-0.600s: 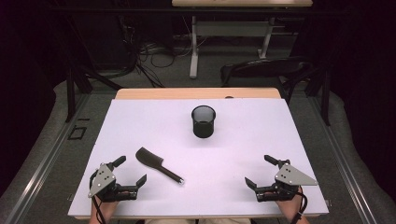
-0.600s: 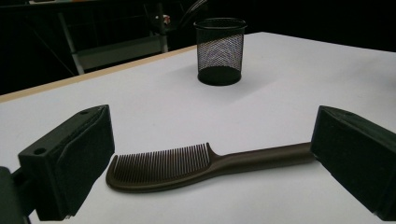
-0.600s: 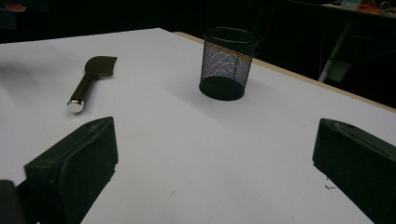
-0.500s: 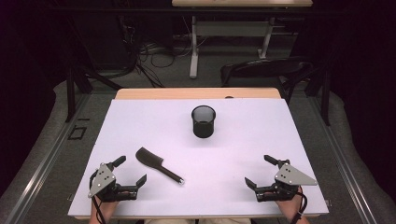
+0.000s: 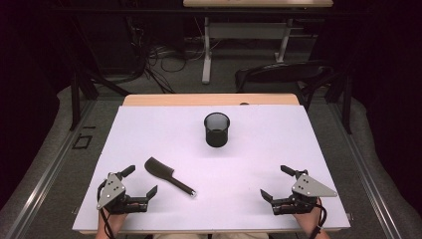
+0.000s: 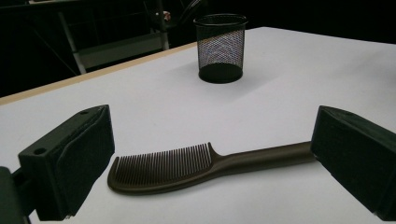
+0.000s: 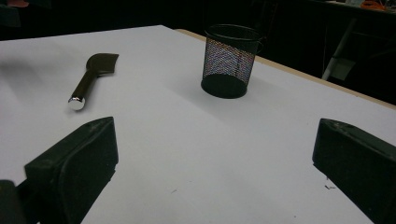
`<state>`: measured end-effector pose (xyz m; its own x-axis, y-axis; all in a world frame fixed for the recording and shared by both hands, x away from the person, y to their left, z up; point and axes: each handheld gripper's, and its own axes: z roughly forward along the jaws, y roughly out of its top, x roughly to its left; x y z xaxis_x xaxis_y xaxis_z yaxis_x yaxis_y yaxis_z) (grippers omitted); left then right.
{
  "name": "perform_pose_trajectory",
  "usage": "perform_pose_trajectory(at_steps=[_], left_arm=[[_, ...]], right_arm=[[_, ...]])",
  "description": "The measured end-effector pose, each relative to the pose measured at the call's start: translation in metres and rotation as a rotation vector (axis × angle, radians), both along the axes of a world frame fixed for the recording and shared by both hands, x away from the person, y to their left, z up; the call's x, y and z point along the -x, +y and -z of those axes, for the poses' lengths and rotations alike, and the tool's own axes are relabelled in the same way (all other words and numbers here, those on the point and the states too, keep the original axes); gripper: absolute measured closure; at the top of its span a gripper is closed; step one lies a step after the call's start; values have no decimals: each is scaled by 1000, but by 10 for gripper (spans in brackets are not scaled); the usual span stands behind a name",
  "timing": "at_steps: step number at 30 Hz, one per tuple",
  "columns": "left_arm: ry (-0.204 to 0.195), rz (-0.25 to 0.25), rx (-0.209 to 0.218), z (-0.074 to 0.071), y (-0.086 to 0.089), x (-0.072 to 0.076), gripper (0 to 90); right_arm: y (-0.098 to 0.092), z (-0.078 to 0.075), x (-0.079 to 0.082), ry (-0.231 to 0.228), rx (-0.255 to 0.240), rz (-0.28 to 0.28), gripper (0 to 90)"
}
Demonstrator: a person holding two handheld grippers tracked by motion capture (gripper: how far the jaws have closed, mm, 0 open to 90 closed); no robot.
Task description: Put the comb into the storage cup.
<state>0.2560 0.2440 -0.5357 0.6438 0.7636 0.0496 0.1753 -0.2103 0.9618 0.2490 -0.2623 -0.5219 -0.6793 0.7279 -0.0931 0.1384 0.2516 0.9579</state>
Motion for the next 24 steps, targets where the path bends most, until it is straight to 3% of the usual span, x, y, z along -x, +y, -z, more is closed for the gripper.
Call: perform_pose_trajectory(at_steps=[24], left_arm=[[58, 58, -55, -6, -26, -9, 0]], right_arm=[[1, 1, -2, 4, 6, -4, 0]])
